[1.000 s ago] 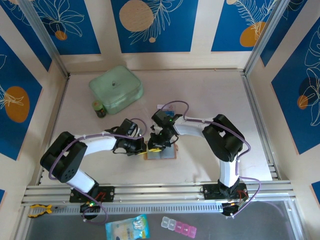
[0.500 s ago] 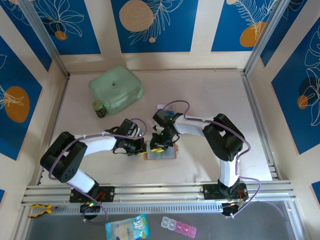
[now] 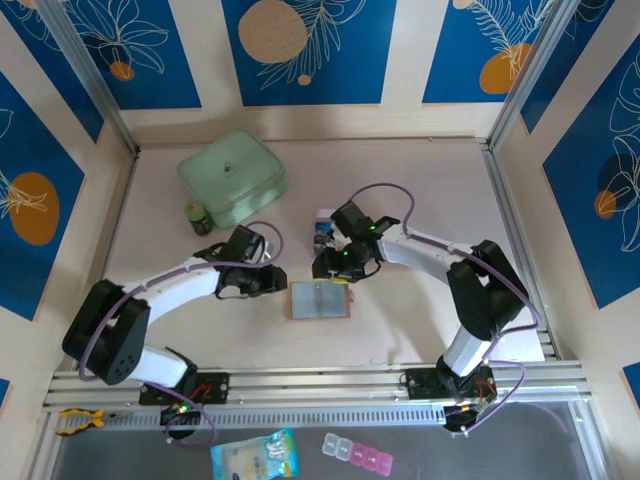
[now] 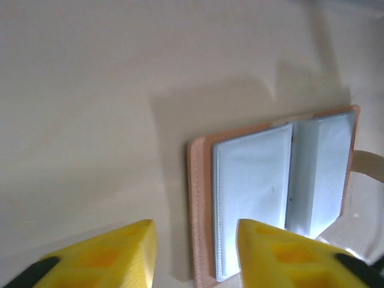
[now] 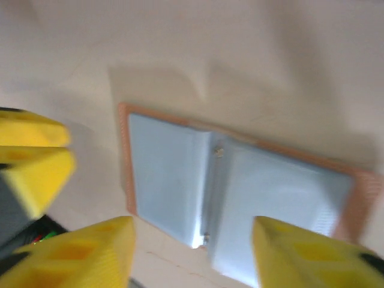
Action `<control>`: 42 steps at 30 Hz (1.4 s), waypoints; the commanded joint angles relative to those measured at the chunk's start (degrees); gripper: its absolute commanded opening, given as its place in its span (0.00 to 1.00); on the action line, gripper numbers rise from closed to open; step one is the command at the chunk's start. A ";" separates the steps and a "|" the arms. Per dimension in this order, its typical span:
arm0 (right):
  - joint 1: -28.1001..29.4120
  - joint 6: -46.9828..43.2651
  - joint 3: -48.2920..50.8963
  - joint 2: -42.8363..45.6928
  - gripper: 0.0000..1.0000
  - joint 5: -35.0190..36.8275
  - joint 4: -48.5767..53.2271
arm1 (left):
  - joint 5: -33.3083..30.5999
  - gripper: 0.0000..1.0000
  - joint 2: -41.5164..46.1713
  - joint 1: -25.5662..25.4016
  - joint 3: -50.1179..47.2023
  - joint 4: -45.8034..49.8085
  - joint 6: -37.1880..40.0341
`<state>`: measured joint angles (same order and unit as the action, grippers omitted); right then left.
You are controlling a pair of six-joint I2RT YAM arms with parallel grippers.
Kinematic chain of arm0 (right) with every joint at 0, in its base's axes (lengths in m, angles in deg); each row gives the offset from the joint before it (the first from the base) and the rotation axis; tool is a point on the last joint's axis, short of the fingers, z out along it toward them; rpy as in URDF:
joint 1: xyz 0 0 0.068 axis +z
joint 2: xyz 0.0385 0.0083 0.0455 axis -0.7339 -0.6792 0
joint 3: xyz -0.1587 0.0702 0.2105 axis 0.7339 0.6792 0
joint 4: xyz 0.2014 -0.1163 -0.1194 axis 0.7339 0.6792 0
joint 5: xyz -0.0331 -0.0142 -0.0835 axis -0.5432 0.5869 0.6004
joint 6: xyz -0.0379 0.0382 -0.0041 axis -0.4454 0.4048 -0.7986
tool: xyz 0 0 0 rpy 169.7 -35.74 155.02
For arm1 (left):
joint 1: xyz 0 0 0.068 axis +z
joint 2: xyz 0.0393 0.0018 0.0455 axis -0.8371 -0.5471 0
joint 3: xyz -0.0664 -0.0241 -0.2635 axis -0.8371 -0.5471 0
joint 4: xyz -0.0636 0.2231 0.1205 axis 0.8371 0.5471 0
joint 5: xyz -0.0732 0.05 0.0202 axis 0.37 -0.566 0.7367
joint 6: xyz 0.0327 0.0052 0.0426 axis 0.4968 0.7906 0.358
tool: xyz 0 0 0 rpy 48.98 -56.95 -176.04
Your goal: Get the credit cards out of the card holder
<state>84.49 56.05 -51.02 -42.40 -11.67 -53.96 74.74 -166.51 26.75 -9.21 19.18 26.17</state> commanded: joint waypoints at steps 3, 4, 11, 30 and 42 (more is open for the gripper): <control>-6.20 -2.74 4.87 6.55 0.94 4.44 0.50 | -10.88 0.87 6.88 4.53 1.62 8.19 5.43; -7.73 -3.20 5.60 7.60 1.00 4.70 0.32 | -12.52 0.98 8.42 5.65 1.37 8.80 6.00; -17.61 -9.46 7.75 10.82 0.99 11.44 -0.51 | -22.06 1.00 15.33 12.62 -0.75 10.20 12.89; -31.32 -33.03 27.97 14.40 0.99 25.74 -52.17 | -40.59 0.99 17.07 19.72 -20.22 -36.77 34.64; -36.53 -32.20 35.33 9.66 0.99 16.21 -70.99 | -31.03 0.99 0.38 23.89 -21.82 -66.19 39.76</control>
<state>48.65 24.11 -16.51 -32.49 8.88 -118.11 38.46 -165.06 49.04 -31.20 -37.93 64.66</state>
